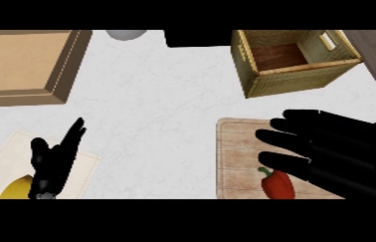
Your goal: Pick the bell pepper from the cutting board and place it in the basket
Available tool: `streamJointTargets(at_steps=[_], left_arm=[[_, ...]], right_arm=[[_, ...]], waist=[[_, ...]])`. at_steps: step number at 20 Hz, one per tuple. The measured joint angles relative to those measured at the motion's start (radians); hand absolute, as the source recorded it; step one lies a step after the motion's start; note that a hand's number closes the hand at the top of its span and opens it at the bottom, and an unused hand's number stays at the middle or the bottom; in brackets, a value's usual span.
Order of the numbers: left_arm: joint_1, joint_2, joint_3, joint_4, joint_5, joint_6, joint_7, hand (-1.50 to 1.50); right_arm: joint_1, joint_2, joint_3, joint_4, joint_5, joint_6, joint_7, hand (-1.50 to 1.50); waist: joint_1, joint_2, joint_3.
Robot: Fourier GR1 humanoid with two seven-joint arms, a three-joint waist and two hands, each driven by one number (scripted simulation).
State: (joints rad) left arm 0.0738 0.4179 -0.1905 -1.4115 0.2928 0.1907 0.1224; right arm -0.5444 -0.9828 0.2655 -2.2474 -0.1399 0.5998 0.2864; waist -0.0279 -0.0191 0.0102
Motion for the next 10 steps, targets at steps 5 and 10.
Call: streamJointTargets(at_steps=[5,10], left_arm=[[0.002,-0.001,0.001,-0.007,-0.008,-0.001,0.011,0.00],[-0.002,-0.017,-0.006,-0.014,-0.024,0.006,0.020,0.00]], right_arm=[[-0.048,-0.163,-0.087,0.039,-0.135,0.186,-0.003,-1.50],[-0.065,-0.252,-0.163,0.078,-0.204,0.309,-0.027,-1.50]], waist=[[0.006,0.004,0.000],[0.014,0.007,0.001]])
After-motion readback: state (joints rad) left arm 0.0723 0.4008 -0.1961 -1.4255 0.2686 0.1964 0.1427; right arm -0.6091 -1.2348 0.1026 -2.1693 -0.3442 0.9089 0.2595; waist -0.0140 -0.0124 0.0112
